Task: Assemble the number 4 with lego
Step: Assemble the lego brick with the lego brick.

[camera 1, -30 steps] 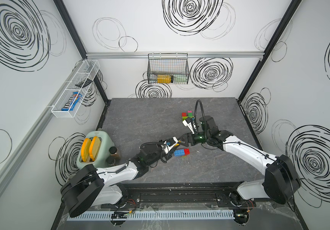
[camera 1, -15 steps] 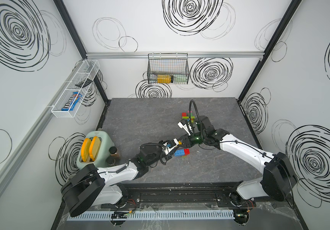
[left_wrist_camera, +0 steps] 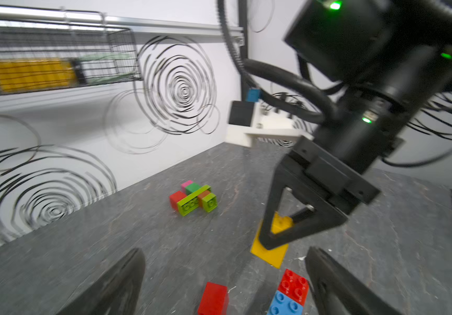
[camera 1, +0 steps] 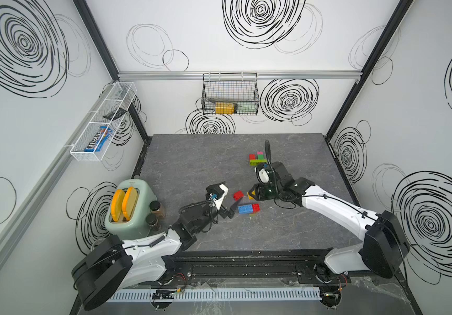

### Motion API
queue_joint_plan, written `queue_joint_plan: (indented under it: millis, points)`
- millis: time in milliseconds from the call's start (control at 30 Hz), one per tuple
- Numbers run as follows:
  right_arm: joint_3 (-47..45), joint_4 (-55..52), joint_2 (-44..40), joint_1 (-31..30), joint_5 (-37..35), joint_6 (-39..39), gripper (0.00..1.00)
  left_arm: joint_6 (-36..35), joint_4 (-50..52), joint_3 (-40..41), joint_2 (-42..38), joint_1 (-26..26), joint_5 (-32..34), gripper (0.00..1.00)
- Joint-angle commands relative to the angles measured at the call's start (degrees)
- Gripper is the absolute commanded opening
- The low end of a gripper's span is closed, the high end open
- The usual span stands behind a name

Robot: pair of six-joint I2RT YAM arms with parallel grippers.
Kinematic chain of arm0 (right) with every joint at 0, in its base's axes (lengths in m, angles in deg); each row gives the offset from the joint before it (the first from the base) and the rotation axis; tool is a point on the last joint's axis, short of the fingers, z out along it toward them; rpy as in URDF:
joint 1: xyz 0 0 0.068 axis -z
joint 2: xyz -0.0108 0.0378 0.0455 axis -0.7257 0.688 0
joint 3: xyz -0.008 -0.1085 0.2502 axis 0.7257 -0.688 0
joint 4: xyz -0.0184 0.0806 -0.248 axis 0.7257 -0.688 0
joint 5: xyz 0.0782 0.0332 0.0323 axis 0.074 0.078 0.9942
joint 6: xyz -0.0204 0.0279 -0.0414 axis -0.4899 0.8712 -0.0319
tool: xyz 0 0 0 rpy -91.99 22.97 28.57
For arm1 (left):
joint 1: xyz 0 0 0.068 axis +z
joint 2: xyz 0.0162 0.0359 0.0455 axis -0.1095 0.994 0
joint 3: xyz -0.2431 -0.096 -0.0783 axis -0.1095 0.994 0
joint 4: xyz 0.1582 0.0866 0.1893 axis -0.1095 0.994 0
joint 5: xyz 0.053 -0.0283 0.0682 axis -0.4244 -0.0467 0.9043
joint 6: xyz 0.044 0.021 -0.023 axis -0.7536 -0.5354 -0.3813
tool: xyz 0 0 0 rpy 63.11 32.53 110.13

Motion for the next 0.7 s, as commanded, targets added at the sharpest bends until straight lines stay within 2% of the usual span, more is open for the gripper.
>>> queue_joint_plan:
  millis: [0,67,133,233,367,500,667]
  points:
    - [1.66,-7.16,1.55,-4.17,-15.28,7.98,0.0,12.69,15.03,-6.03,-4.96,0.45,12.28,0.96]
    - [2.65,-9.01,2.29,-7.07,-20.39,10.94,0.0,16.77,30.07,-10.89,-6.93,0.84,14.54,0.96]
    - [3.72,-10.73,3.08,-9.53,-23.27,13.17,0.0,17.64,36.19,-12.49,-7.91,1.08,16.66,0.96]
    - [4.33,-11.32,4.66,-11.7,-24.0,14.87,0.0,20.09,39.02,-11.55,-9.63,1.41,20.83,0.96]
    - [4.6,-11.4,6.61,-13.08,-24.55,16.58,0.0,24.7,39.0,-9.35,-11.32,2.33,23.12,0.96]
    - [4.43,-12.0,7.36,-13.53,-25.76,17.57,0.0,28.1,43.96,-10.7,-10.7,4.73,22.36,0.96]
    - [3.93,-9.51,6.94,-13.1,-24.07,14.53,0.0,28.12,45.05,-11.8,-8.72,5.47,20.63,0.96]
